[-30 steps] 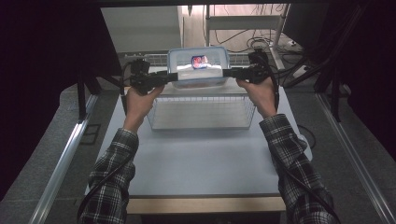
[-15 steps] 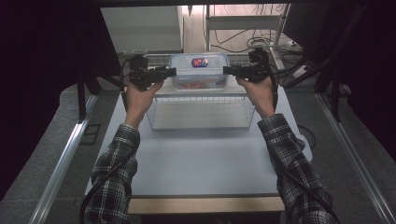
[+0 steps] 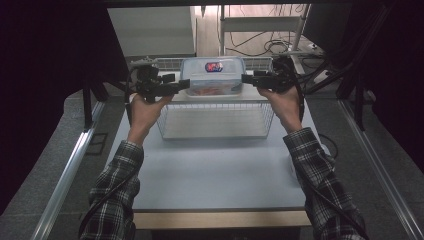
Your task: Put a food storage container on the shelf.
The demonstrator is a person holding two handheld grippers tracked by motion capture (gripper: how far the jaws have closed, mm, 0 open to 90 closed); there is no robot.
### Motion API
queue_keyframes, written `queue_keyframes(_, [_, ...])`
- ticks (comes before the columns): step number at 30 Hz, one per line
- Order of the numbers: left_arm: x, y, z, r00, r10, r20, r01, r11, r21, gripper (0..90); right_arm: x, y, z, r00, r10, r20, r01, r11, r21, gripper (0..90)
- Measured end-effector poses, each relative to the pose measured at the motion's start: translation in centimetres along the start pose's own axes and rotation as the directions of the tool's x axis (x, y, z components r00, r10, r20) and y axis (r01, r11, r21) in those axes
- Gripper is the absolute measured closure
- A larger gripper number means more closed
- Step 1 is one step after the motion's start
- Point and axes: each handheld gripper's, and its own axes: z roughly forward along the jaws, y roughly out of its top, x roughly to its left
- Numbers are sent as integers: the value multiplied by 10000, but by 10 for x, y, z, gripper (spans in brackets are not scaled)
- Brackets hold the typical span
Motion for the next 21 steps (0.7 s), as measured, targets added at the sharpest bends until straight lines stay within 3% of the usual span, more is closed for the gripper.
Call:
queue_keyframes(5, [-9,-12,-5,9988,475,125,-476,9988,60,170,6,-10,-6,9994,-350,59,351,9994,-69,273])
queue_keyframes(7, [-17,-19,-9,9968,677,419,-680,9977,54,152,7,-15,-9,9987,-501,7,501,9987,-127,243])
queue_keyframes(12, [-27,-33,-17,9945,747,739,-761,9970,159,117,14,-27,-15,9947,-1028,30,1028,9945,-198,173])
queue_keyframes(21, [-46,-67,-23,9881,1292,839,-1335,9899,482,62,28,-54,-26,9842,-1768,-14,1768,9842,-38,95])
